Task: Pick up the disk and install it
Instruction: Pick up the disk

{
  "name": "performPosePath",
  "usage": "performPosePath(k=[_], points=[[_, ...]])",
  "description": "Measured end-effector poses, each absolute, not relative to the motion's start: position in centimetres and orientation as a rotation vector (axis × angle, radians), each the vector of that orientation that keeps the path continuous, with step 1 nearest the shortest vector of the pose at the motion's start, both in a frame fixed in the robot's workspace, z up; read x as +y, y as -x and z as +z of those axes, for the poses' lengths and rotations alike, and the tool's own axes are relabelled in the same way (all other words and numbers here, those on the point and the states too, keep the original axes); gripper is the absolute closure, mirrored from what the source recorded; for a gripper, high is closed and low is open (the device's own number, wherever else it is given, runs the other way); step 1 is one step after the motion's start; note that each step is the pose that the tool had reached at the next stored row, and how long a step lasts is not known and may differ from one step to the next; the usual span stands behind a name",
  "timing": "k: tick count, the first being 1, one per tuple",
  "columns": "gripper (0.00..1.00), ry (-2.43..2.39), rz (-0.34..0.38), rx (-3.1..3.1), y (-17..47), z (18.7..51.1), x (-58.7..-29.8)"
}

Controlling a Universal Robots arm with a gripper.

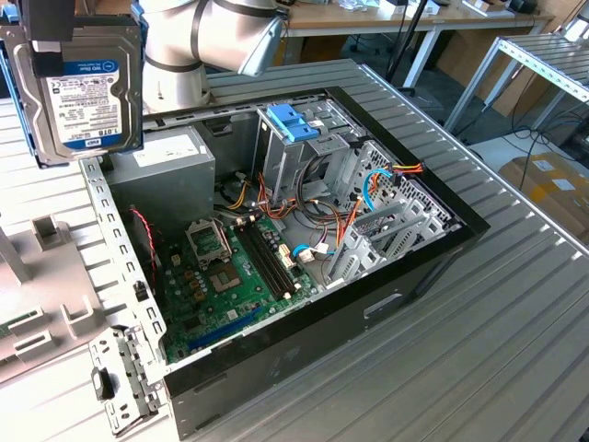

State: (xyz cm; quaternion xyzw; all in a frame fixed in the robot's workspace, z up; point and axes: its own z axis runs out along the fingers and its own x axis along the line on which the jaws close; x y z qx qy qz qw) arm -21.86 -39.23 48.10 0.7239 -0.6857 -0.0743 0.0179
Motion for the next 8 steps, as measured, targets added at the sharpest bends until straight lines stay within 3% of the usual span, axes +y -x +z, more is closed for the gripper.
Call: performPosePath(k=[8], points=[[0.63,-2.248,-0.231,-2.130,21.22,48.05,-39.23]])
